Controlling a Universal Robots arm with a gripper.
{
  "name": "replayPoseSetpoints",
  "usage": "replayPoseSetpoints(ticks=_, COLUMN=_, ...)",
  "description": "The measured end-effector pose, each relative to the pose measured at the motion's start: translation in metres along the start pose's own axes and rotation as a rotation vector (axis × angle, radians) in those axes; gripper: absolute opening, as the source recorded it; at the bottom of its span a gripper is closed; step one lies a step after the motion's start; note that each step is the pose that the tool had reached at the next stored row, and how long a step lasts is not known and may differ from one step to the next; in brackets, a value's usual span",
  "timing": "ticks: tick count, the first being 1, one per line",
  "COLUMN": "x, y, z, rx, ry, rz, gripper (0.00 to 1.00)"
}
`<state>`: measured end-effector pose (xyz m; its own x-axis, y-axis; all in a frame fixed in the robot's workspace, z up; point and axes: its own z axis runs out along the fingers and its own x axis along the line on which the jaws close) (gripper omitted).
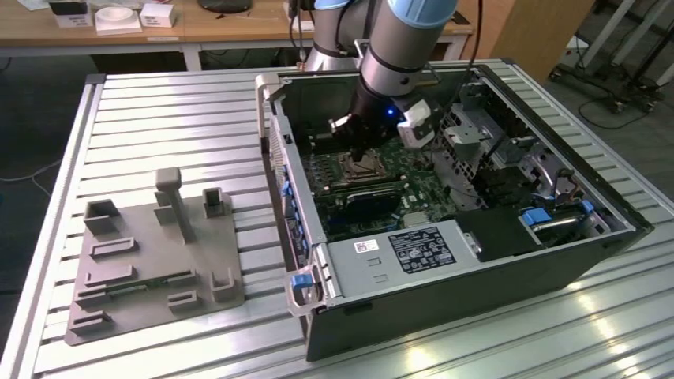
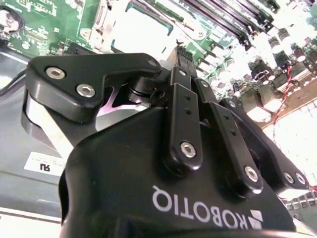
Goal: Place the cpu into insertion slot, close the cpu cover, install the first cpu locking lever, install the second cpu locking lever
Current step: 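Install the second cpu locking lever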
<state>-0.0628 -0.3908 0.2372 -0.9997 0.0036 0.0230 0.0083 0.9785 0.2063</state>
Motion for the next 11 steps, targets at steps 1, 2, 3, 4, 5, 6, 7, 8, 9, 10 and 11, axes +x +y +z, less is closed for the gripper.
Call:
replayPoseSetpoints(ticks=1, x=-0.0004, y=0.0004, z=-0.0013, rx=-0.0002, ry=-0.0001, rz=0.000, gripper=0.10)
replayPoseSetpoints(ticks=2, x=-0.0007, y=0.0007, z=-0.0028, rx=0.0002, ry=-0.0001, rz=0.000, gripper=0.10)
replayPoseSetpoints(ticks=3, x=-0.0010, y=0.0009, z=-0.0040, rx=0.0013, ry=-0.0001, rz=0.000, gripper=0.10)
replayPoseSetpoints(ticks=4, x=-0.0011, y=0.0011, z=-0.0048, rx=0.0034, ry=0.0000, rz=0.000, gripper=0.10)
replayPoseSetpoints(ticks=5, x=-0.0012, y=0.0012, z=-0.0052, rx=0.0057, ry=-0.0001, rz=0.000, gripper=0.10)
replayPoseSetpoints(ticks=6, x=-0.0012, y=0.0009, z=-0.0055, rx=0.0076, ry=-0.0001, rz=0.000, gripper=0.10)
replayPoseSetpoints(ticks=7, x=-0.0012, y=0.0004, z=-0.0058, rx=0.0090, ry=-0.0001, rz=0.000, gripper=0.10)
replayPoseSetpoints(ticks=8, x=-0.0012, y=-0.0005, z=-0.0061, rx=0.0100, ry=0.0000, rz=0.000, gripper=0.10)
replayPoseSetpoints(ticks=9, x=-0.0012, y=-0.0020, z=-0.0064, rx=0.0102, ry=0.0000, rz=0.000, gripper=0.10)
replayPoseSetpoints(ticks=10, x=-0.0012, y=-0.0040, z=-0.0068, rx=0.0103, ry=0.0000, rz=0.000, gripper=0.10)
replayPoseSetpoints(ticks=11, x=-0.0012, y=-0.0065, z=-0.0074, rx=0.0102, ry=0.0001, rz=0.000, gripper=0.10)
